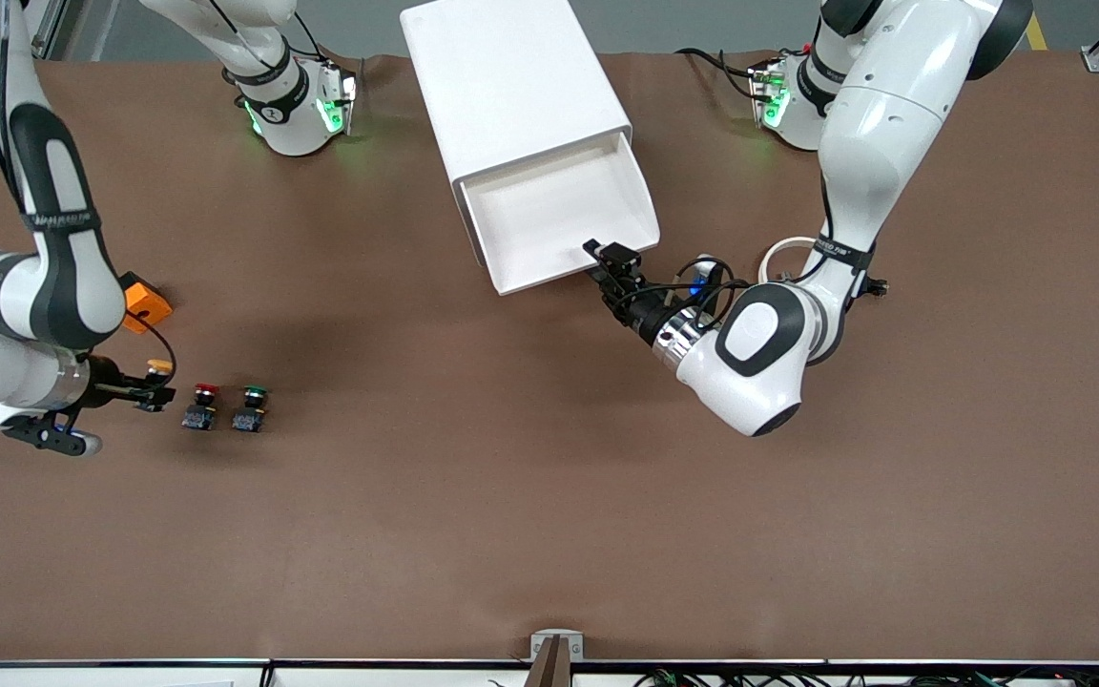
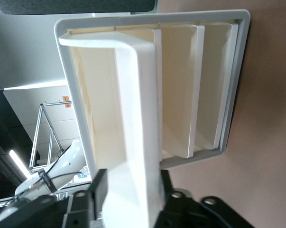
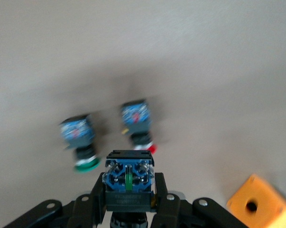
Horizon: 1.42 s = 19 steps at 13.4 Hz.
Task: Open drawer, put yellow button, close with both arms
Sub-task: 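Carry the yellow button over the drawer while the left gripper withdraws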
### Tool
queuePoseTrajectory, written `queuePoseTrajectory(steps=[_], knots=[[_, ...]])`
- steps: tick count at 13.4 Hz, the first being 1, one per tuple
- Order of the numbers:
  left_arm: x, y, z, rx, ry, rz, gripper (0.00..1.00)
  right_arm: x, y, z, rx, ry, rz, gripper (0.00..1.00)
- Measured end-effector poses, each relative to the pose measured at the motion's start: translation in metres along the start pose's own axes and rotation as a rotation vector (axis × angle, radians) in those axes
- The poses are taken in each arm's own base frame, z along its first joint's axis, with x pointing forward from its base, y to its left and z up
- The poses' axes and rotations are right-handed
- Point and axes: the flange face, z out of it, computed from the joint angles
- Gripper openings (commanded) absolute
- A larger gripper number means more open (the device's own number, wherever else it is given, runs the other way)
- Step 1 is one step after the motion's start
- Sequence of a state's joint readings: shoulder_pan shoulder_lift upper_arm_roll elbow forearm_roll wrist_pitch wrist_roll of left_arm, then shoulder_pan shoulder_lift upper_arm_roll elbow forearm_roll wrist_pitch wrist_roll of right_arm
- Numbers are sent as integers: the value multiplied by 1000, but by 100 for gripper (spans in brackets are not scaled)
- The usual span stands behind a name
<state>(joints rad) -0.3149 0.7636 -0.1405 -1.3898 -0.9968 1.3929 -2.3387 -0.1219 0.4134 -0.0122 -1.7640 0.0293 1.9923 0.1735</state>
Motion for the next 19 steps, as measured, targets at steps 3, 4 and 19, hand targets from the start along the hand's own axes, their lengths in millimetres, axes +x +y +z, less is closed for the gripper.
queuePoseTrajectory(steps=[3,4,19], knots=[[6,-3,-47,-88,-29,75,100,-46,-62,-58,23,-32,116,0],[11,-2,-66,-130,-34,118,100,-64,-86,-75,28,-34,144,0],[80,-77,-226,-531,837,1196,100,-410,-438,-100,64,168,396,0]])
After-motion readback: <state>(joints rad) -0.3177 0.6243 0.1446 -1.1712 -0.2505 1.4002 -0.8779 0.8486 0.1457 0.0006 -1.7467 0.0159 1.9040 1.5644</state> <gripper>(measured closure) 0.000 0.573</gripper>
